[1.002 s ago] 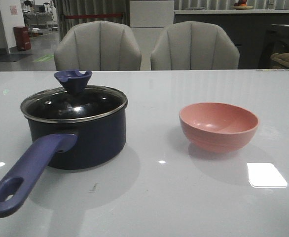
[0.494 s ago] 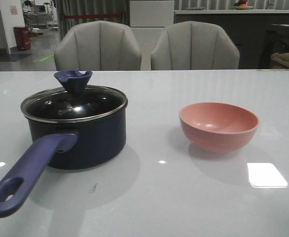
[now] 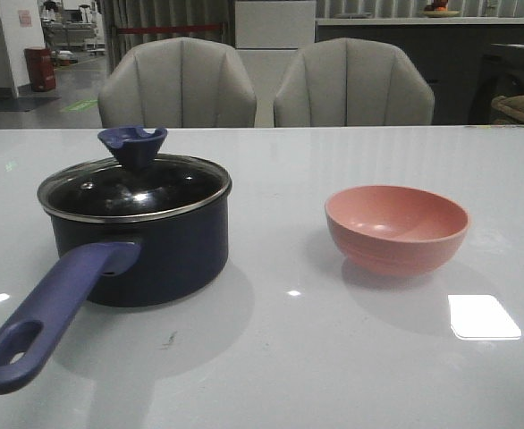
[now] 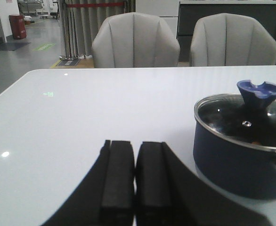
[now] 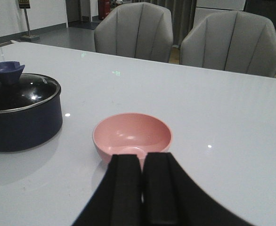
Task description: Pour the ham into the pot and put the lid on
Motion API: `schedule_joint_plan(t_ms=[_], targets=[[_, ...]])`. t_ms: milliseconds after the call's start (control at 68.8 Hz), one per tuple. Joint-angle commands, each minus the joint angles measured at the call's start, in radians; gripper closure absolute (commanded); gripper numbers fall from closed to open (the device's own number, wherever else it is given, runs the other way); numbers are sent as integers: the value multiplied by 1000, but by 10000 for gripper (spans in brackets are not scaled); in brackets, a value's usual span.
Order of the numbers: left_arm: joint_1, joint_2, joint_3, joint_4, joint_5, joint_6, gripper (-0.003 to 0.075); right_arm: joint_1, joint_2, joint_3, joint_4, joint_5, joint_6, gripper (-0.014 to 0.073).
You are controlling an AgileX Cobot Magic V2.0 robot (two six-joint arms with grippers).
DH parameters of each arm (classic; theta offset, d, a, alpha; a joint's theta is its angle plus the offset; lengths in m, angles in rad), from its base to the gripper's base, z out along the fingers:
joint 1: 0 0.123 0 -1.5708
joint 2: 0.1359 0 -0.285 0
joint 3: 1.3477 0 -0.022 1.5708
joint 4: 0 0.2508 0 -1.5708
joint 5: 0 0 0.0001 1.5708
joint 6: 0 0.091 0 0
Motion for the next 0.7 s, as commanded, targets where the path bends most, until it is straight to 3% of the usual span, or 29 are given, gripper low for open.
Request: schedule_joint_plan(t_ms=[0,683], targets=[[3,-22,20,4,-121,-8,608,0,7,-28,4,-84,-10,442],[3,-22,20,12,-115,-8,608,0,6,-28,4,-82,-10,442]])
